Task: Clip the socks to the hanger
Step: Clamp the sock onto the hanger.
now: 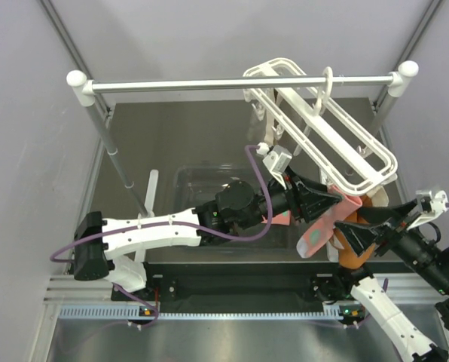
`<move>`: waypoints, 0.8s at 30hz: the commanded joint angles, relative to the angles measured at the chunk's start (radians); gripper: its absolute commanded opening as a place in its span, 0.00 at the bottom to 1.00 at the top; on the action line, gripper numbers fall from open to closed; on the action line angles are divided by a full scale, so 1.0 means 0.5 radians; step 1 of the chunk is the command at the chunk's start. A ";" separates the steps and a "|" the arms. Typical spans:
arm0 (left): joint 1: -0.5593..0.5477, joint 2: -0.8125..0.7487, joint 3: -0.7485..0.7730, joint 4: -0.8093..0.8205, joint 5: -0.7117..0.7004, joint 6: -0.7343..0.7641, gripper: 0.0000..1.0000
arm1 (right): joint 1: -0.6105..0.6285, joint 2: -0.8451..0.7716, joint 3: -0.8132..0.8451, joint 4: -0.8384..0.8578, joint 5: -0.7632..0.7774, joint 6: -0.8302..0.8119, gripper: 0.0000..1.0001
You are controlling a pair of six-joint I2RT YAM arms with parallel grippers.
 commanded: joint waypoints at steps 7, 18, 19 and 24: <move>-0.009 -0.017 0.040 0.031 0.074 -0.012 0.52 | -0.013 -0.022 -0.112 0.395 0.105 0.013 0.65; -0.009 -0.173 -0.030 -0.147 -0.076 0.123 0.57 | -0.013 0.014 -0.130 0.493 0.316 0.108 0.00; -0.009 -0.213 -0.064 -0.187 -0.104 0.150 0.57 | -0.013 0.024 -0.118 0.456 0.344 0.093 0.00; -0.009 -0.550 -0.350 -0.294 -0.477 0.328 0.59 | -0.013 0.085 -0.090 0.416 0.366 0.046 0.00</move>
